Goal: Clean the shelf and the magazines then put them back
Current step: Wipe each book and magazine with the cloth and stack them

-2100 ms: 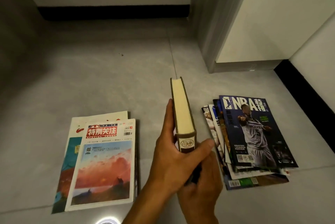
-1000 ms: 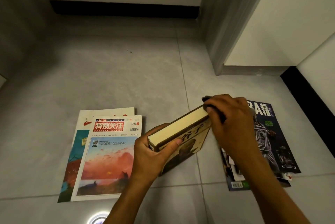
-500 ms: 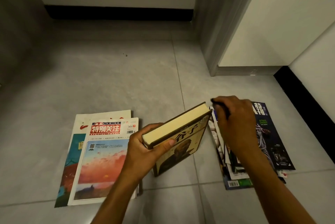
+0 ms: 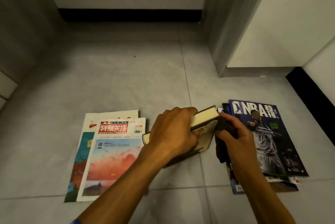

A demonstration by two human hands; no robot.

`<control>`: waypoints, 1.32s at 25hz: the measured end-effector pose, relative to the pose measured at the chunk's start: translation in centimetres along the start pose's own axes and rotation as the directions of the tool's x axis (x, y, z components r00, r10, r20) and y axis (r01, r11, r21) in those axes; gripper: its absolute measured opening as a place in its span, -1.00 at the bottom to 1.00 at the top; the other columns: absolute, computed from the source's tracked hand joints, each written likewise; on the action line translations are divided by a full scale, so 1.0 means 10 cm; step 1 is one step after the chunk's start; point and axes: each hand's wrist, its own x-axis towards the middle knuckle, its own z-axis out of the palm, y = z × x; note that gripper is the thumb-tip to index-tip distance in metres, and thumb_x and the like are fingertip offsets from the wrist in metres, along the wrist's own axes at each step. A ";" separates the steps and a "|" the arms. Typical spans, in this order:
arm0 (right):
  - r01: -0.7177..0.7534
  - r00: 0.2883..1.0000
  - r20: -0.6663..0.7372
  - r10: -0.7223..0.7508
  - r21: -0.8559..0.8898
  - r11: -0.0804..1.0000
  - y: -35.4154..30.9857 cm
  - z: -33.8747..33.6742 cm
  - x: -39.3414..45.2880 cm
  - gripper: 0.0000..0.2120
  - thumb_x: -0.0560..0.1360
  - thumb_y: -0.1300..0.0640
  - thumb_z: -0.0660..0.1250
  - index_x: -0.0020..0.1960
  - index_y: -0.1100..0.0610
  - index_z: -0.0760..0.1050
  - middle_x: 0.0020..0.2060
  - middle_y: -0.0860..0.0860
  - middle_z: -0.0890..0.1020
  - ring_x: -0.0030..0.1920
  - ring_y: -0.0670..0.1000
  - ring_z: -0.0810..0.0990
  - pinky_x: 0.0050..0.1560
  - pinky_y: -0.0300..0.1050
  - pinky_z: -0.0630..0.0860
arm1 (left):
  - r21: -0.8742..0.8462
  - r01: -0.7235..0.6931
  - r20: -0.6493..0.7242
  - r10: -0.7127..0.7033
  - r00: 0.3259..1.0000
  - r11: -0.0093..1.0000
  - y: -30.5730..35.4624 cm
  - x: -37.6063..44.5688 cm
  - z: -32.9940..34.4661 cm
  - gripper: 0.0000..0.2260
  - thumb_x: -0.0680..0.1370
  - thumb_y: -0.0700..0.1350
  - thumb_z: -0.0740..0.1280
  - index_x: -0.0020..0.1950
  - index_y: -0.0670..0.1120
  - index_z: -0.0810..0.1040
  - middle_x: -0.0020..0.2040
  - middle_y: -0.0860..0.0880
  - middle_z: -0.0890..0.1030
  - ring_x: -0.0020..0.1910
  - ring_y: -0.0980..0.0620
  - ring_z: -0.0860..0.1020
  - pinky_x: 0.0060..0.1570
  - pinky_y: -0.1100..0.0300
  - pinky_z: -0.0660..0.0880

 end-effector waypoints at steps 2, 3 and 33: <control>0.166 0.985 0.040 -0.167 0.022 0.986 -0.24 0.06 -0.07 -0.59 0.52 0.40 0.25 0.14 -0.08 0.51 0.02 -0.10 0.58 -0.11 -0.21 0.60 -0.31 -0.35 0.52 | -0.273 0.000 -0.011 -0.003 1.000 0.962 -0.24 -0.09 -0.16 -0.64 0.43 0.08 0.49 0.18 0.13 0.52 0.03 0.14 0.64 -0.02 0.17 0.60 -0.07 0.31 0.55; 0.247 0.966 0.077 -0.246 0.007 0.969 -0.35 0.17 -0.09 -0.62 0.52 0.37 0.25 0.16 -0.04 0.52 0.03 -0.07 0.59 -0.11 -0.18 0.60 -0.31 -0.33 0.53 | -0.433 0.002 -0.034 -0.019 0.999 0.901 -0.37 -0.14 -0.20 -0.66 0.41 0.02 0.52 0.13 0.13 0.53 0.00 0.16 0.64 -0.03 0.18 0.61 -0.09 0.32 0.56; 0.230 0.898 -0.021 -0.440 -0.828 0.511 0.69 -0.15 0.39 -0.67 0.49 0.24 0.34 0.24 0.06 0.50 0.18 0.02 0.55 0.21 0.14 0.43 0.25 -0.01 0.32 | -0.681 0.341 0.163 -0.320 0.933 0.648 -1.20 -0.60 0.53 -0.57 0.38 -0.23 0.53 0.15 0.14 0.55 0.01 0.23 0.67 0.07 0.17 0.62 0.06 0.09 0.60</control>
